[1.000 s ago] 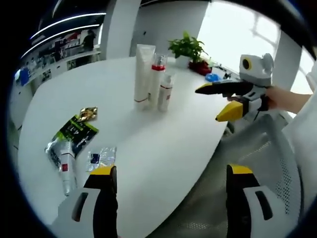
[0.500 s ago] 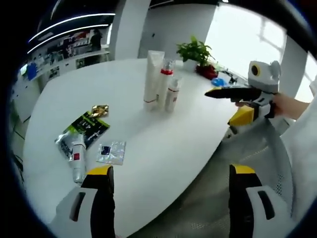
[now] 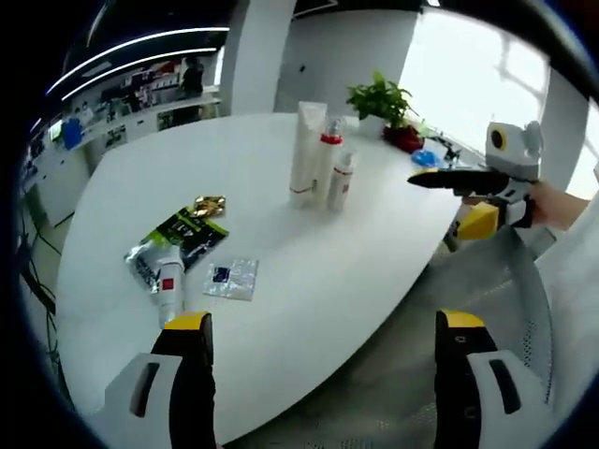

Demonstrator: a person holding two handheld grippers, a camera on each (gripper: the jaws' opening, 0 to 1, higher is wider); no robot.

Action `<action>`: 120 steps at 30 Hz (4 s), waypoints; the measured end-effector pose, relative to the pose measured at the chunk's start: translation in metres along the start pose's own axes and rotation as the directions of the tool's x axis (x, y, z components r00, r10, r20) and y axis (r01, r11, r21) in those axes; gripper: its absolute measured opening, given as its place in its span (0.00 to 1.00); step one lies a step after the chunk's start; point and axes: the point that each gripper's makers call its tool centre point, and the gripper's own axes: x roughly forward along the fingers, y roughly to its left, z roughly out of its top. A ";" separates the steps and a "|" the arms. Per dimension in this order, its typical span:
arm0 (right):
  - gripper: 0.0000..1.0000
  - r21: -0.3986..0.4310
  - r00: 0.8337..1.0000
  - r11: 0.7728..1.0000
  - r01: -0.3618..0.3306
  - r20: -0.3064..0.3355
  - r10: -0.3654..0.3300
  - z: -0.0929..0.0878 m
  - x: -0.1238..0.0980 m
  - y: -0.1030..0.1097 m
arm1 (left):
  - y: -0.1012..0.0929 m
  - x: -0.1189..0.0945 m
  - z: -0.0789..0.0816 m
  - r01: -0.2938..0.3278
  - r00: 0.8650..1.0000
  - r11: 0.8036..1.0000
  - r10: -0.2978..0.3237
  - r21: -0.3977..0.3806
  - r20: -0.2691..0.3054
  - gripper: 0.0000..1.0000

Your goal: Arrange the skincare products in the storage area until every visible bottle or jar stands upright without overlapping.

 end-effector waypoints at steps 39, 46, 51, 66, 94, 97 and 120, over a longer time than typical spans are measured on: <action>0.92 -0.083 0.998 0.997 0.001 -0.056 -0.006 -0.013 0.004 0.002 | 0.036 0.003 -0.016 -0.141 0.987 0.987 0.134 -0.082 -0.088 0.92; 0.92 -0.088 0.998 0.996 -0.004 -0.063 -0.001 -0.014 0.005 0.002 | 0.063 0.009 -0.020 -0.193 0.975 0.977 0.182 -0.085 -0.127 0.87; 0.92 -0.078 0.998 0.997 -0.004 -0.063 -0.001 -0.014 0.005 0.001 | 0.088 0.013 -0.018 -0.228 0.964 0.968 0.210 -0.101 -0.161 0.82; 0.92 -0.055 0.998 0.998 0.002 -0.069 -0.005 -0.016 0.005 -0.001 | 0.131 0.033 -0.007 -0.273 0.940 0.960 0.253 -0.062 -0.229 0.57; 0.91 -0.021 0.997 0.999 0.027 -0.073 -0.029 -0.017 0.005 -0.007 | 0.173 0.067 -0.002 -0.225 0.887 0.974 0.216 0.025 -0.409 0.27; 0.91 -0.021 0.997 0.999 0.028 -0.074 -0.030 -0.017 0.005 -0.007 | 0.173 0.069 -0.005 -0.226 0.876 0.974 0.210 0.015 -0.434 0.27; 0.91 -0.018 0.997 0.999 0.028 -0.073 -0.029 -0.017 0.005 -0.008 | 0.179 0.071 -0.006 -0.267 0.854 0.964 0.233 -0.008 -0.466 0.18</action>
